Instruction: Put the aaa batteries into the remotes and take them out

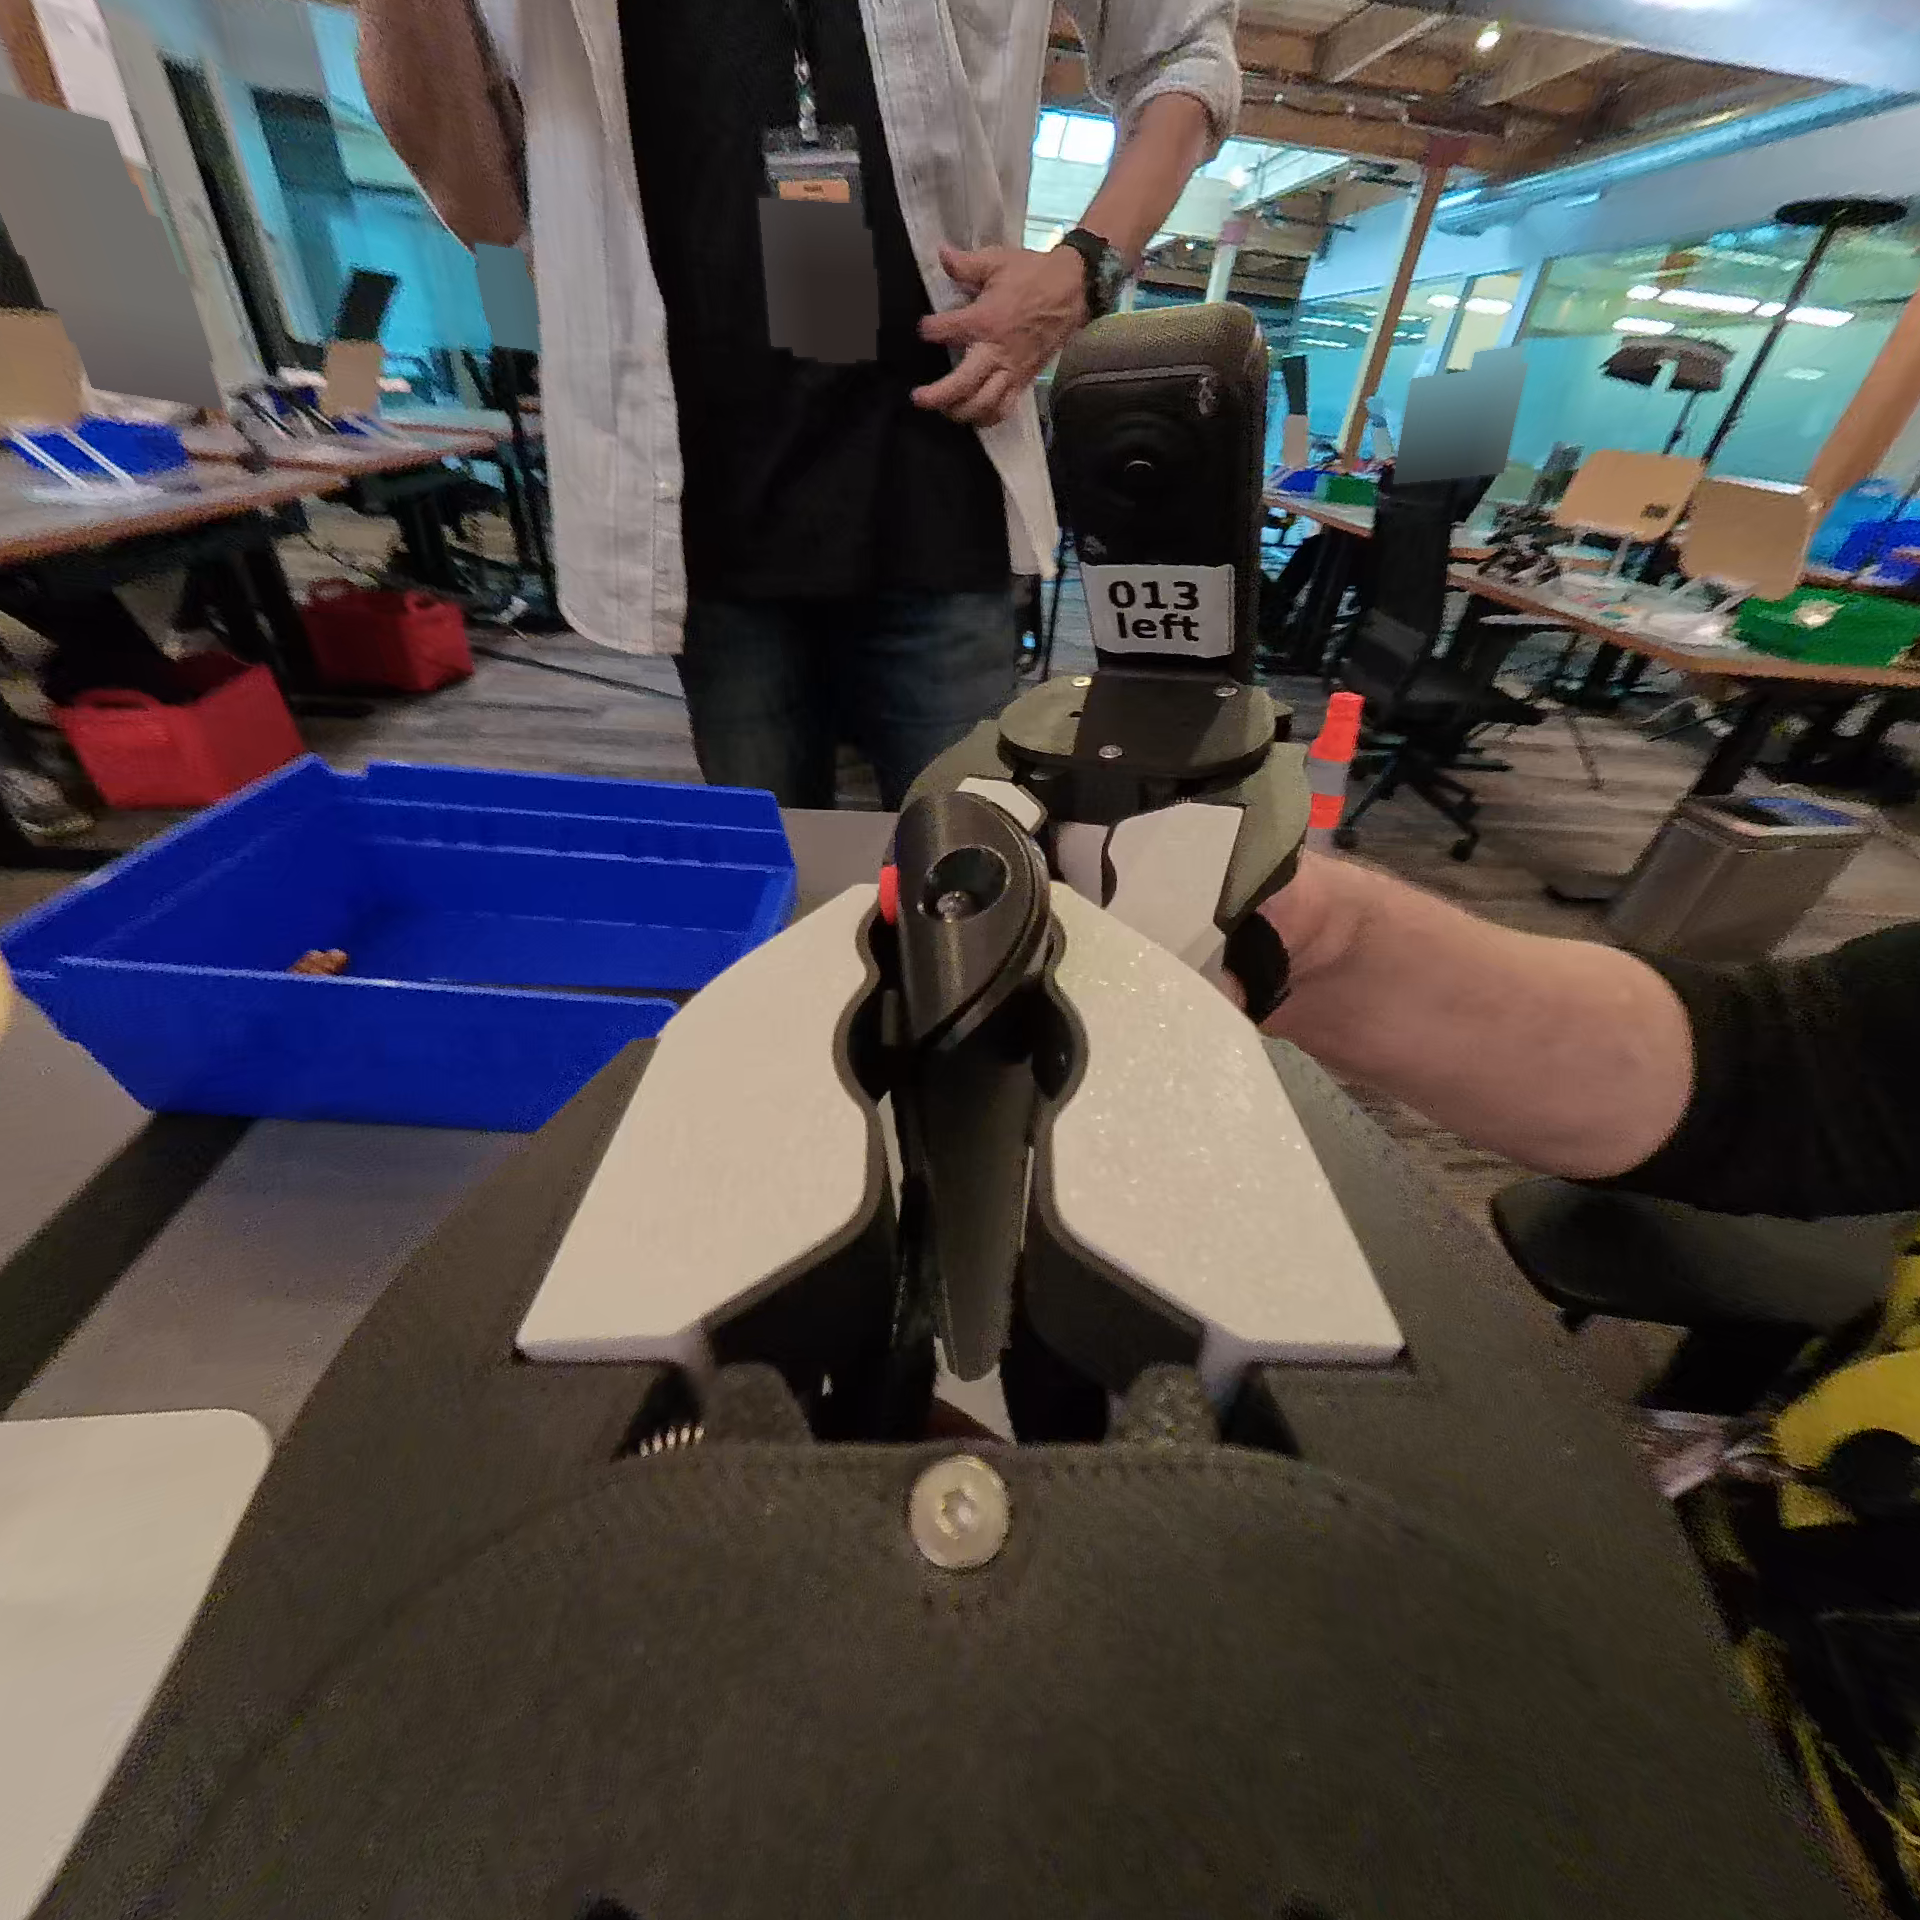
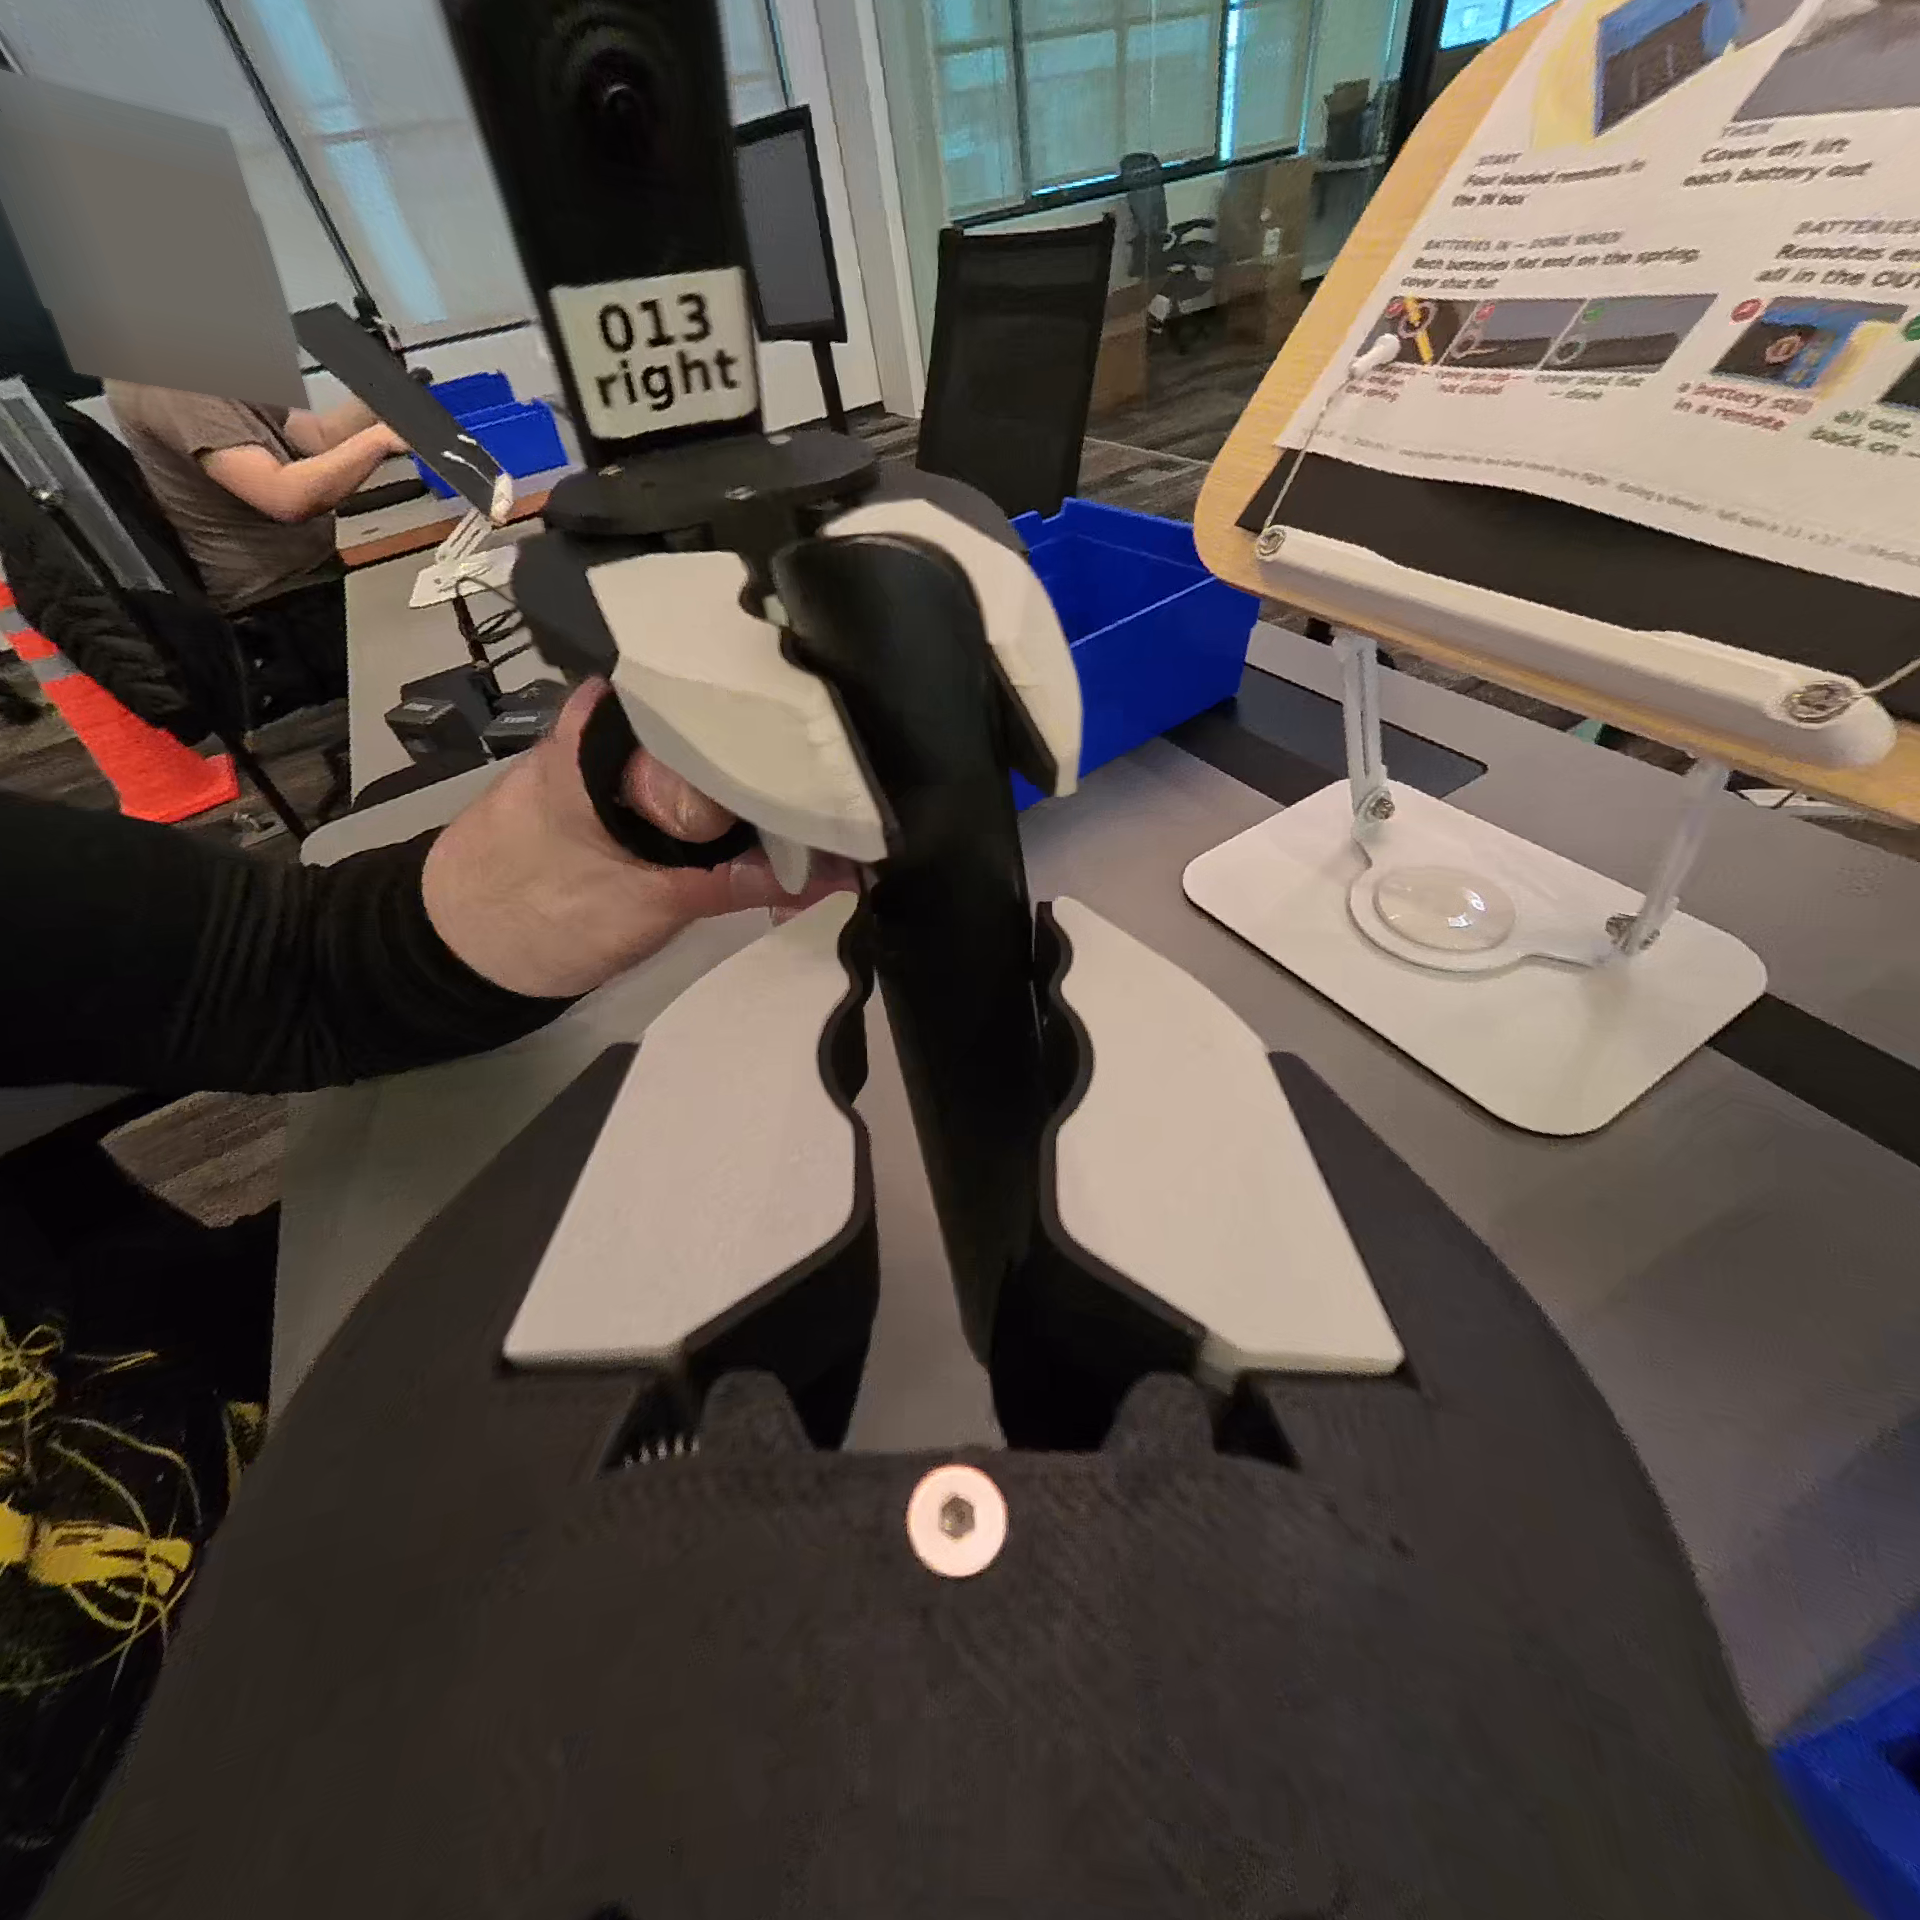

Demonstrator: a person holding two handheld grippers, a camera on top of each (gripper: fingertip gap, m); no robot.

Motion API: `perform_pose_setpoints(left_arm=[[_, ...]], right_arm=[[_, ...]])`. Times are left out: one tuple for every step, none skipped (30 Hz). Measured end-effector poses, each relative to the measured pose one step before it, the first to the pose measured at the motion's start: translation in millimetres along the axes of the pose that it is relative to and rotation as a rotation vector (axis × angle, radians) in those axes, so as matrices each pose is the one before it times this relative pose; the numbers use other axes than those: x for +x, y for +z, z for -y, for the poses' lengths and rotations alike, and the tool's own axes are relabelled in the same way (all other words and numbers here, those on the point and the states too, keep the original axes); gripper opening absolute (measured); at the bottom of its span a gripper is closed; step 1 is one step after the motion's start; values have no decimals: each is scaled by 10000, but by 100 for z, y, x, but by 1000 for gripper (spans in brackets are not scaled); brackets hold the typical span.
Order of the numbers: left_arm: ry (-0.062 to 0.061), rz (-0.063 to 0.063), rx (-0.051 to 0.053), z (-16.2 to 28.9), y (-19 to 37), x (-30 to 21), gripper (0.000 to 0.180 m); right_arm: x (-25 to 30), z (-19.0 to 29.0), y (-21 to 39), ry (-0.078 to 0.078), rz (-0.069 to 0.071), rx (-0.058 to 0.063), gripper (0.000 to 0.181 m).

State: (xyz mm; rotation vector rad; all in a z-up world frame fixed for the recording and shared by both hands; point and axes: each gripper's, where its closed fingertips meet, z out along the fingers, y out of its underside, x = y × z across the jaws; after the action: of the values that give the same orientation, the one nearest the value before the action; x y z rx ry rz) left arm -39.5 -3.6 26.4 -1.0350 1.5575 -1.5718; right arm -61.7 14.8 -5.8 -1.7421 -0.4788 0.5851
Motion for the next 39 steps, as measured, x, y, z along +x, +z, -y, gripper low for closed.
perform_pose_setpoints(left_arm=[[-273,-110,-14,-46,-43,-63,24],[-136,-6,63,33,-64,-137,24],[-89,59,70,56,-55,-178,24],[-96,42,-28,-55,-21,-168,24],[-51,75,-44,-100,-31,-201,24],[-60,45,26,-37,-41,-174,24],[-172,-76,67,17,-42,-70,24],[-177,-99,61,10,-40,-65,24],[-77,-33,32,-34,-18,-111,24],[-51,16,31,-27,22,-112,24],[-71,25,74,76,11,-90,24],[-25,-4,42,58,7,-44,24],[60,45,-36,-18,-13,-91,24],[86,143,-72,-74,-35,-184,24],[65,119,-101,-134,19,-123,24],[78,41,-91,-136,48,13,23],[120,74,-27,-20,36,39,23],[103,142,-31,-19,9,-58,23],[12,69,5,39,-49,-60,23],[-88,11,84,79,-81,-59,23],[-149,30,42,2,-34,-122,23],[-135,-10,-36,-86,-10,-69,23],[-19,13,-2,-73,5,-7,23],[45,119,84,-14,19,-79,23],[1,86,52,-35,60,-107,22],[-18,-44,-23,-132,51,-30,23],[-24,5,10,-102,47,-25,22],[-70,84,3,-139,97,-47,22],[-107,-42,-74,-217,121,50,22],[-118,-15,-39,-127,80,0,22],[-98,108,35,-79,96,-147,22],[-143,-61,4,-215,147,-133,23],[-187,-147,62,-210,65,-161,22],[-96,50,118,-128,32,-269,22],[129,138,-152,-355,151,-203,23],[168,24,-206,-356,148,35,23],[-21,-35,160,192,-3,148,23],[-70,16,321,538,-92,7,23],[78,-6,155,447,-89,5,23]], right_arm=[[-145,-87,99,80,159,-73,28],[114,15,21,201,50,-17,28],[193,73,31,154,-39,29,28],[89,-94,96,160,16,-55,28],[206,-88,95,116,-115,-65,29],[180,31,78,-72,-191,32,28],[-29,46,52,-170,-53,85,28],[12,10,33,-13,-3,75,28],[77,-64,36,113,30,14,28],[81,-22,31,144,77,88,28],[89,4,51,269,127,107,28],[36,32,48,140,119,92,28],[79,-10,51,3,20,31,28],[192,-54,130,56,-74,3,29],[46,-176,178,70,42,-94,29],[57,-185,143,41,43,-133,28],[-13,-90,152,-52,9,-48,28],[24,-100,149,-4,-26,-81,28],[5,35,64,-87,-30,4,28],[-22,82,11,-125,10,18,27],[55,4,37,-76,-36,-30,27],[15,-114,22,-84,1,-122,27],[2,-145,16,-155,0,-146,26],[109,-2,-21,-3,4,-75,26],[150,-68,-25,-143,-97,-145,27],[37,-208,6,-86,5,-225,26],[16,-134,-2,-49,57,-161,26],[77,-197,-49,-122,0,-237,26],[75,-238,-141,-237,-50,-290,26],[-84,-220,-39,-116,142,-170,25],[172,-72,4,-149,15,-52,25],[137,-300,-66,-166,29,-290,25],[160,-398,80,-266,-134,-352,26],[205,-157,90,-103,-61,-96,26],[242,-357,145,-69,-69,-140,26],[-15,-494,76,-90,36,-279,27],[-74,265,-255,-58,85,216,27],[85,611,-195,227,31,450,27],[-73,488,3,423,188,387,27]])
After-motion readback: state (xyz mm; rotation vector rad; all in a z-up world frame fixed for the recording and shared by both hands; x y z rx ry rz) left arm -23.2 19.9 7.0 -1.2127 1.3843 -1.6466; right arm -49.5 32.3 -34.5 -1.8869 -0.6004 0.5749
